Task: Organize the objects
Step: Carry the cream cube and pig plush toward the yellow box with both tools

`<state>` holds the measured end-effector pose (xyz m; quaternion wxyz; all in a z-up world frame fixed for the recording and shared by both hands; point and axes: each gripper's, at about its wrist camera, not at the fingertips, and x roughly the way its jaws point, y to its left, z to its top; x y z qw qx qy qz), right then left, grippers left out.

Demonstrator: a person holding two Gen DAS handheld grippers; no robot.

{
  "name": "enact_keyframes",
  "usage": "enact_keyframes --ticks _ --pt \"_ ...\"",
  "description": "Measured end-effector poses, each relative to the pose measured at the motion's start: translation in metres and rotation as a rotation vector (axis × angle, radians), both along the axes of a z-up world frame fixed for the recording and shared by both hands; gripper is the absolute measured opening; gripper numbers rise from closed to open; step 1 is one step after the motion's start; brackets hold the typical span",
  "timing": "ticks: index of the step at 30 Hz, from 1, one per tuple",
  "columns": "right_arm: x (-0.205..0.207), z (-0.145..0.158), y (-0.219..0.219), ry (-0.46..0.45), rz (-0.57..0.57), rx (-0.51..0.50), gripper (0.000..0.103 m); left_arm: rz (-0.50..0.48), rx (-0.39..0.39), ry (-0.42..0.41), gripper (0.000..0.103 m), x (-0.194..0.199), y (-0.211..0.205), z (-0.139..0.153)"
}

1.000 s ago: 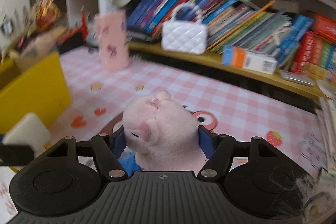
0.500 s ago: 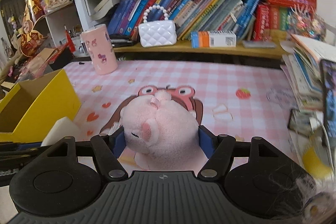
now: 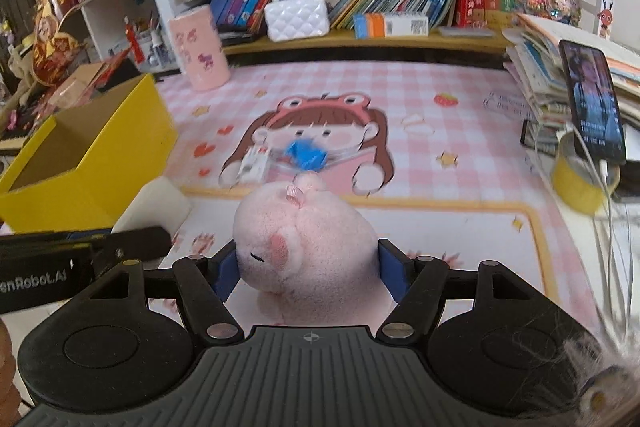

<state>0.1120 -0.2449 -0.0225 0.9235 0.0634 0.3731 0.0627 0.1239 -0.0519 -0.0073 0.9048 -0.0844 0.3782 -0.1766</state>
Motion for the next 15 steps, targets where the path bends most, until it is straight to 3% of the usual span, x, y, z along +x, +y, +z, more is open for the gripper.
enact_keyframes --ticks 15 --pt "-0.050 -0.006 0.104 0.069 0.119 -0.021 0.067 0.055 0.013 0.038 0.030 -0.060 0.096 -0.006"
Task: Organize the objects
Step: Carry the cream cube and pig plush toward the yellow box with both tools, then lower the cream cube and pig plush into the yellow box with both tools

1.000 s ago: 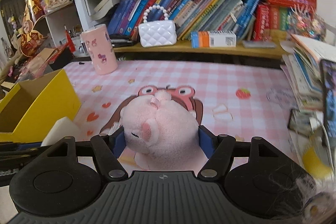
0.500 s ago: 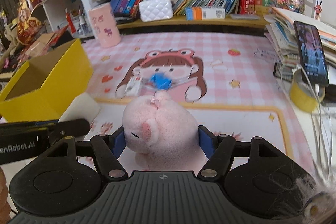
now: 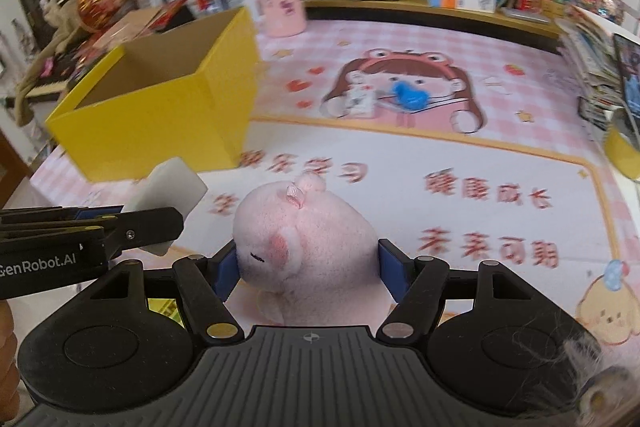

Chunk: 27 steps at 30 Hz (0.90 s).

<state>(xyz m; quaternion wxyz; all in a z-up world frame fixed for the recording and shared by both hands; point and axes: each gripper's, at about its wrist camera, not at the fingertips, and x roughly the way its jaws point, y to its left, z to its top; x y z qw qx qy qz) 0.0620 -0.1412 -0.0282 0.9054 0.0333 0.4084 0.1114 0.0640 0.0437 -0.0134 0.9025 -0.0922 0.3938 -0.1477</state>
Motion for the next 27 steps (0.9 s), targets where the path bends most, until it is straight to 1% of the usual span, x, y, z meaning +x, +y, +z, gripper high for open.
enact_keyframes --ticks 10,17,22,27 --pt "-0.025 -0.001 0.063 -0.004 0.087 0.019 0.067 0.080 0.015 -0.019 0.030 -0.037 0.061 0.004" --pt "-0.038 0.002 0.098 -0.025 0.122 0.032 0.067 0.120 0.027 -0.045 0.030 -0.056 0.094 0.007" --pt "-0.042 0.009 0.118 -0.057 0.128 0.023 0.067 0.137 0.022 -0.076 0.029 -0.063 0.113 0.013" --pt "-0.041 0.020 0.128 -0.093 0.116 0.035 0.067 0.149 0.009 -0.129 0.029 -0.060 0.126 0.026"
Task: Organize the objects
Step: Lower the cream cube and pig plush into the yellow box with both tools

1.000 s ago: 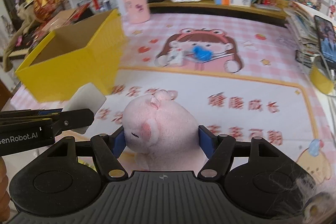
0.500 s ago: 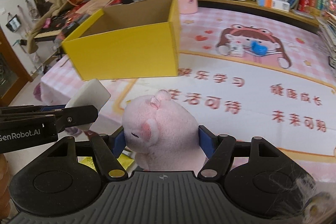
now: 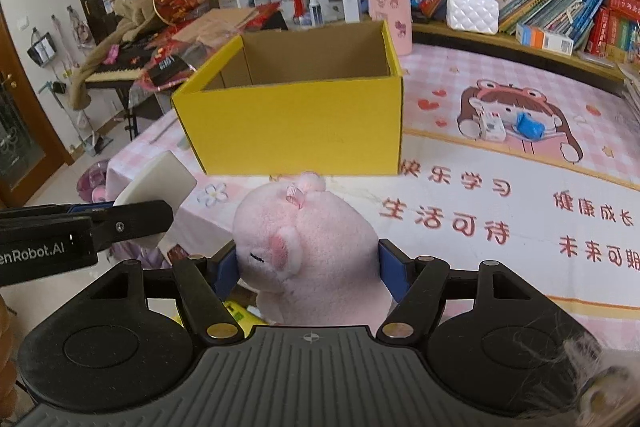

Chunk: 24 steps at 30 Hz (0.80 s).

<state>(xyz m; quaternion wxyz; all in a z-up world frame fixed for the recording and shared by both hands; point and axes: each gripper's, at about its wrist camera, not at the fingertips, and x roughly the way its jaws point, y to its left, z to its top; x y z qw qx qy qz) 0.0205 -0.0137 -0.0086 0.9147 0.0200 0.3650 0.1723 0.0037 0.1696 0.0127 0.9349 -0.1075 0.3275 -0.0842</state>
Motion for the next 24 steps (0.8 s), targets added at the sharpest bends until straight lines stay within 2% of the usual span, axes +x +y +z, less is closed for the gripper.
enact_keyframes --ticks 4,12,15,20,24 --pt "0.008 0.014 0.004 -0.044 -0.018 0.015 0.067 0.006 0.000 -0.065 0.029 0.009 0.008 0.017" --pt "0.041 0.062 0.003 -0.232 -0.049 0.041 0.067 0.043 -0.012 -0.184 0.029 0.041 0.017 0.042" --pt "0.060 0.075 0.002 -0.285 -0.067 0.051 0.067 0.049 0.015 -0.215 0.029 0.053 0.015 0.048" --pt "0.099 0.086 0.006 -0.318 -0.081 0.065 0.067 0.043 0.050 -0.223 0.029 0.078 0.008 0.048" --pt "0.128 0.087 0.011 -0.324 -0.050 0.062 0.068 0.056 0.065 -0.207 0.029 0.102 0.002 0.042"
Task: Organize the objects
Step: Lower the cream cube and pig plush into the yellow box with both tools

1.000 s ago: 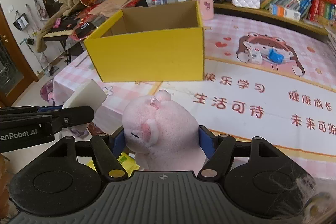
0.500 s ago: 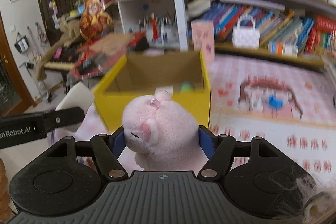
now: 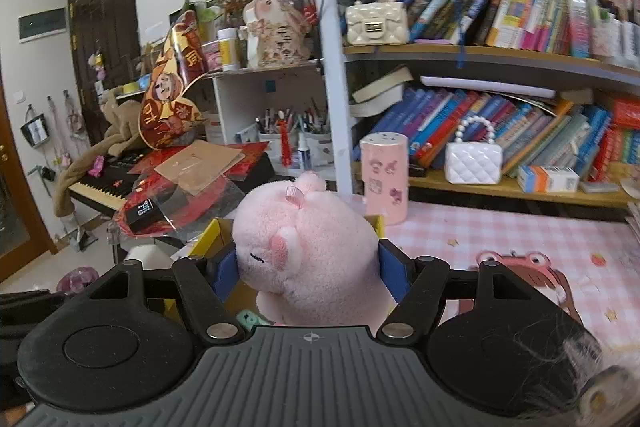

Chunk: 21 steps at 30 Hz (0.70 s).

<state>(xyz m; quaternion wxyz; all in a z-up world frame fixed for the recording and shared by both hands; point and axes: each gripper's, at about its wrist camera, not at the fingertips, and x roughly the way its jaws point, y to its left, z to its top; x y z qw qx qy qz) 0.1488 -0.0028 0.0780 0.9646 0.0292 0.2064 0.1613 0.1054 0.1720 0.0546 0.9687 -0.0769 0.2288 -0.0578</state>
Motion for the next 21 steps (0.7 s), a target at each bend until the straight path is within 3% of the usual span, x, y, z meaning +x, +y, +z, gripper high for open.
enact_keyframes --ticks 8,21 --pt "0.058 -0.019 0.016 0.035 0.086 -0.050 0.068 0.014 0.070 0.084 0.029 0.049 -0.012 -0.027" --pt "0.138 -0.073 0.040 0.246 0.230 -0.169 0.068 0.034 0.152 0.208 0.030 0.097 -0.024 -0.063"
